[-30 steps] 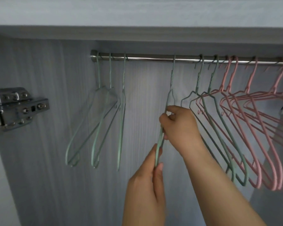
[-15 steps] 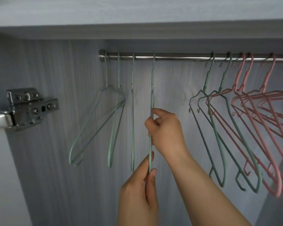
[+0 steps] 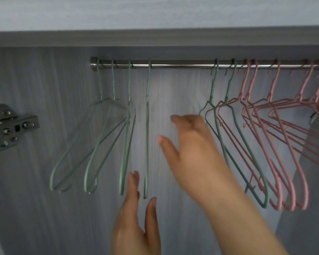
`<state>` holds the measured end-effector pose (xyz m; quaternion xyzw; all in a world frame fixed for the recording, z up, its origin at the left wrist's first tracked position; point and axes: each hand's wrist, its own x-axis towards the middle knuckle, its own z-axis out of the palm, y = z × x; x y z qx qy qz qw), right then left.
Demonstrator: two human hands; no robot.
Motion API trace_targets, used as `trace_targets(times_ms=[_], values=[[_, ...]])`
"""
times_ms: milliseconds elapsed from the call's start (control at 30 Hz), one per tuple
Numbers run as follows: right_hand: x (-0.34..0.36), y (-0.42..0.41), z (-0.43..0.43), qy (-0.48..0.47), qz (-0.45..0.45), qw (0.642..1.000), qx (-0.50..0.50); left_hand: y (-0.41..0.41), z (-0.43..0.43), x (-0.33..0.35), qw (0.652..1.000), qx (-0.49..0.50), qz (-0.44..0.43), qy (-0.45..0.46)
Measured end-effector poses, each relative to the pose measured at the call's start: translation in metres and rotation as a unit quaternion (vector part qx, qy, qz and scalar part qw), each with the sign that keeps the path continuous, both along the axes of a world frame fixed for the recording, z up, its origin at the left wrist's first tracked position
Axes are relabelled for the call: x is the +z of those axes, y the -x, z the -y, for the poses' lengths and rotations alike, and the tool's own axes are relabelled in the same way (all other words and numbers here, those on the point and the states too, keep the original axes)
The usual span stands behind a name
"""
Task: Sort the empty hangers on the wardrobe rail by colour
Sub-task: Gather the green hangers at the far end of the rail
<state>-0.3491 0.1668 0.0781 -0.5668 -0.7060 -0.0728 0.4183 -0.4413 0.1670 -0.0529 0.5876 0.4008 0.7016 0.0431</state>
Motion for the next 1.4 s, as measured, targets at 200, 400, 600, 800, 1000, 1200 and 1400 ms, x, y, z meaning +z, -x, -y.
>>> trace_targets(times_ms=[200, 400, 600, 800, 1000, 1200, 1400], values=[[0.024, -0.053, 0.016, 0.116, 0.037, 0.987, -0.107, -0.031, 0.026, 0.005, 0.985, 0.027, -0.069, -0.153], [0.002, -0.056, -0.003, 0.239, -0.122, 0.963, -0.027, -0.063, 0.015, 0.032, 0.973, -0.201, -0.044, 0.101], [-0.010, -0.050, -0.014, 0.212, -0.308, 0.924, 0.080, -0.052, 0.005, 0.034, 0.973, -0.192, -0.028, 0.127], [-0.015, -0.042, -0.020, 0.215, -0.355, 0.898, 0.144, -0.048, 0.006, 0.031, 0.980, -0.160, -0.002, 0.117], [-0.018, -0.033, -0.026, 0.225, -0.361, 0.887, 0.182, -0.044, 0.008, 0.029, 0.986, -0.126, 0.019, 0.107], [-0.017, -0.027, -0.028, 0.233, -0.346, 0.889, 0.190, -0.041, 0.007, 0.025, 0.988, -0.106, 0.038, 0.108], [-0.018, -0.021, -0.034, 0.236, -0.348, 0.886, 0.197, -0.037, 0.002, 0.022, 0.984, -0.109, 0.050, 0.130]])
